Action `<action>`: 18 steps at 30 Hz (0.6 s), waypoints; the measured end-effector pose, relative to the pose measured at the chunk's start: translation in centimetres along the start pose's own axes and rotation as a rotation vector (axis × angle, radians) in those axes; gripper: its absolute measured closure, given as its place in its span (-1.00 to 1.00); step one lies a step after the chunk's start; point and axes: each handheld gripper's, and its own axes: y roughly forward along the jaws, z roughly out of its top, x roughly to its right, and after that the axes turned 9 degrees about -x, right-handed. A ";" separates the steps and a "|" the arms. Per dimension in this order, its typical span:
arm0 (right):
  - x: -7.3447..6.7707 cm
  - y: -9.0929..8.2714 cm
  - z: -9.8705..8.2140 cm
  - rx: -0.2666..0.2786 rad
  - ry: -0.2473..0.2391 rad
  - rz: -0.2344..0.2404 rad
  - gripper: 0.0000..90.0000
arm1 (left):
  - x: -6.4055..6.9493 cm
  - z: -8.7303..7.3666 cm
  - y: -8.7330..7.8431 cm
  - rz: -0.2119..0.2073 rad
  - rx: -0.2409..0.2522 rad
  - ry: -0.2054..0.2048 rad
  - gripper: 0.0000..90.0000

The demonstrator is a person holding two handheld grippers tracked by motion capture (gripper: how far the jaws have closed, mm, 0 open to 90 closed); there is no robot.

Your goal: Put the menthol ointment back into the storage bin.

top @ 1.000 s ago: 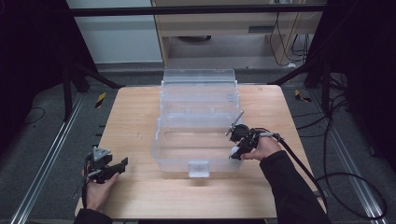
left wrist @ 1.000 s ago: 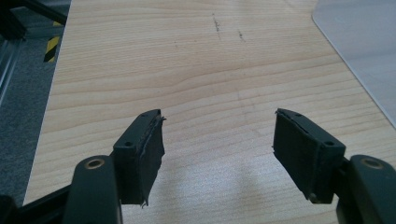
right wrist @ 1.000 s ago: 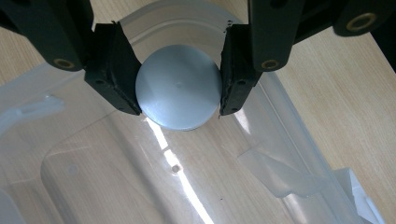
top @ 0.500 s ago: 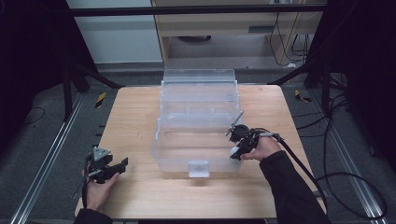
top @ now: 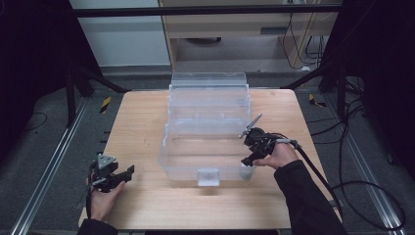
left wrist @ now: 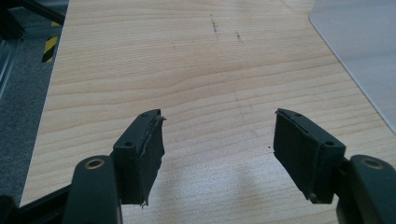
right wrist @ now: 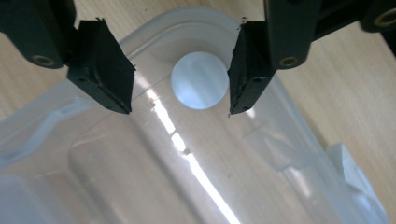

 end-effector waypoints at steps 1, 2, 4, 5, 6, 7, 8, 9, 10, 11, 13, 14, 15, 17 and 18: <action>0.1 -0.5 -0.3 0.046 0.018 -0.016 -0.17 | 0.0 0.0 0.0 -0.001 0.001 -0.001 -0.27; 0.1 -0.7 -0.5 0.072 0.024 -0.023 -0.21 | 0.0 0.0 -0.1 -0.001 0.003 0.000 -0.27; 0.1 -1.0 -0.8 0.103 0.029 -0.028 -0.24 | 0.0 0.0 -0.1 -0.003 0.002 -0.001 -0.27; 0.2 -1.3 -1.1 0.132 0.033 -0.036 -0.27 | 0.0 0.0 -0.1 -0.002 0.002 -0.001 -0.27; 0.2 -2.0 -1.9 0.197 0.052 -0.054 -0.36 | 0.0 0.0 -0.1 -0.004 0.002 -0.002 -0.27; 0.2 -2.3 -2.3 0.232 0.064 -0.061 -0.37 | 0.0 -0.1 -0.1 -0.005 0.003 -0.003 -0.27; 0.3 -2.6 -2.8 0.262 0.075 -0.067 -0.38 | 0.0 -0.1 -0.1 -0.004 0.003 -0.004 -0.27; 0.3 -2.6 -2.8 0.262 0.075 -0.067 -0.38 | 0.0 -0.1 -0.1 -0.004 0.003 -0.004 -0.27; 0.3 -3.0 -3.9 0.315 0.109 -0.084 -0.48 | 0.0 -0.1 -0.1 -0.005 0.005 -0.005 -0.27; 0.3 -3.2 -4.4 0.337 0.126 -0.089 -0.50 | 0.1 -0.1 -0.1 -0.005 0.005 -0.004 -0.27; 0.4 -3.3 -5.6 0.393 0.151 -0.104 -0.56 | 0.1 -0.1 -0.2 -0.006 0.007 -0.008 -0.26; 0.4 -3.3 -5.6 0.393 0.151 -0.104 -0.56 | 0.1 -0.1 -0.2 -0.006 0.007 -0.008 -0.25; 0.5 -3.3 -6.3 0.425 0.160 -0.109 -0.56 | 0.1 -0.1 -0.2 -0.006 0.009 -0.009 -0.25; 0.6 -3.0 -8.3 0.502 0.197 -0.125 -0.56 | 0.0 -0.1 -0.3 -0.007 0.013 -0.010 -0.22; 0.8 -2.8 -8.9 0.526 0.215 -0.128 -0.56 | 0.0 -0.1 -0.3 -0.007 0.015 -0.012 -0.21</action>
